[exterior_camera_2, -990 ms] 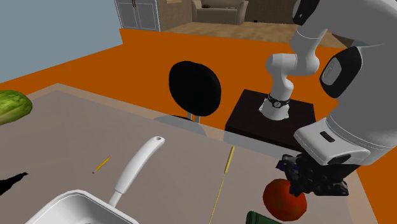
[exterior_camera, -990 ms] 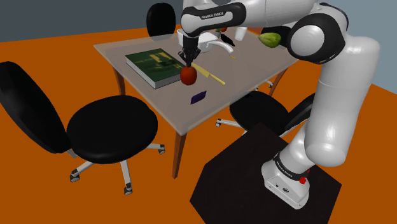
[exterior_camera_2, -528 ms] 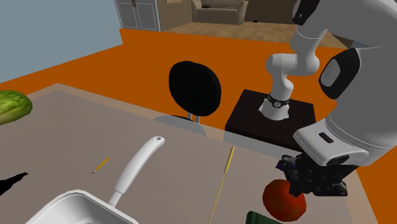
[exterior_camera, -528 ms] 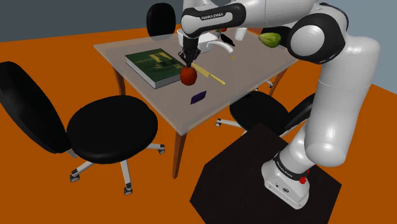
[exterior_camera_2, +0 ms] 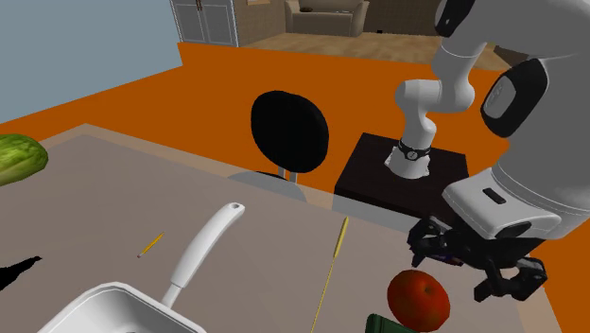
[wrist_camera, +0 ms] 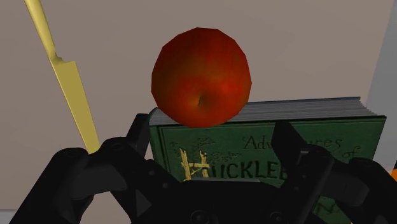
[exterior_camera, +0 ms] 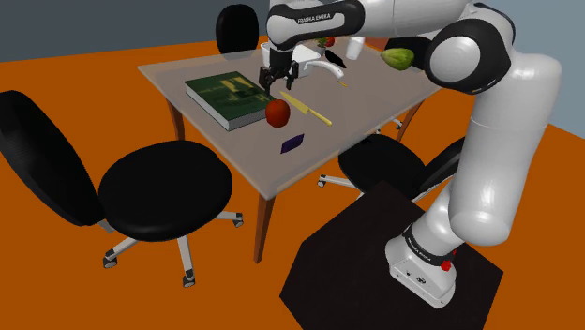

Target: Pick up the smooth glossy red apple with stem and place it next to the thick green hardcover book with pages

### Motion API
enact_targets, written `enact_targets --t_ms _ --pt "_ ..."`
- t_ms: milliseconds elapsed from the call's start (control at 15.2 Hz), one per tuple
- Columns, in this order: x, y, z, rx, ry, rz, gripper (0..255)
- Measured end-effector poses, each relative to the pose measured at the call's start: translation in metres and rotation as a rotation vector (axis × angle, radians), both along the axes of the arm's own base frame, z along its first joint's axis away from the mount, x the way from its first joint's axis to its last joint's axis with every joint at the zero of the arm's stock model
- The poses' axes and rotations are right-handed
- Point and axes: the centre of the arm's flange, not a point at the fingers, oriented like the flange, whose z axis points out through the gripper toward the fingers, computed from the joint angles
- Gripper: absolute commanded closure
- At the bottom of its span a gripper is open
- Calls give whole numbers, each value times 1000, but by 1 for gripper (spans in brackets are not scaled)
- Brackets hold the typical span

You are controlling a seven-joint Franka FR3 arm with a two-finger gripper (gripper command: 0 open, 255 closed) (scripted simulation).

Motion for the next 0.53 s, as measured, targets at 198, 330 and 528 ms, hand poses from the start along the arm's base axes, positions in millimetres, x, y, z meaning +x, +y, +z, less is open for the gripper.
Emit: enact_targets --t_ms 198,330,528 --pt "-1 3 30 0 -1 0 0" --pt "-2 3 33 0 0 0 0" --pt "-3 3 35 0 1 0 0"
